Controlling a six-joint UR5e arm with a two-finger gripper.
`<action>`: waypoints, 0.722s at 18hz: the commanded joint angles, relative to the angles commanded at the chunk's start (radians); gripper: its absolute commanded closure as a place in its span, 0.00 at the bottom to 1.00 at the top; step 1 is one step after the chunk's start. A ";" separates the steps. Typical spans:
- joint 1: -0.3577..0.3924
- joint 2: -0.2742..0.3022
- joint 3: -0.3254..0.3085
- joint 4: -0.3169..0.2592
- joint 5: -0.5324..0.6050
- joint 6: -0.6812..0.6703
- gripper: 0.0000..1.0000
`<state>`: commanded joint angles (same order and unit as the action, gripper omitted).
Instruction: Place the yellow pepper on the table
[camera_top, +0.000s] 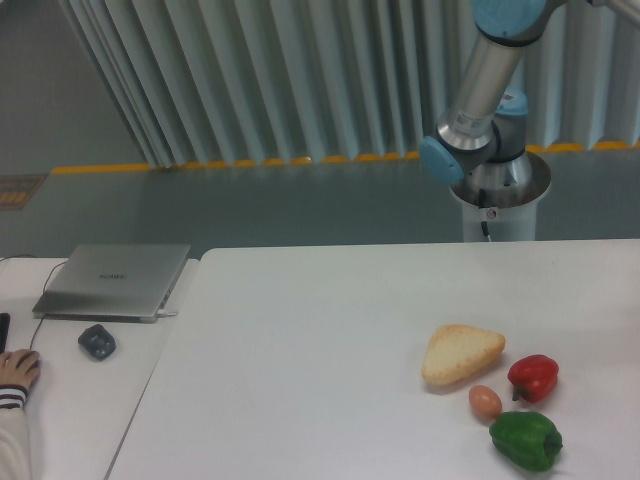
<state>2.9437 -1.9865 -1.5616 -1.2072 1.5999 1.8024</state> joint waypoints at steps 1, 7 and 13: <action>0.002 -0.002 0.000 0.002 0.000 0.000 0.00; 0.008 -0.008 0.002 0.003 0.000 0.002 0.00; 0.003 -0.006 0.005 0.000 0.002 -0.002 0.47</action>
<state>2.9468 -1.9927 -1.5570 -1.2072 1.6015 1.8009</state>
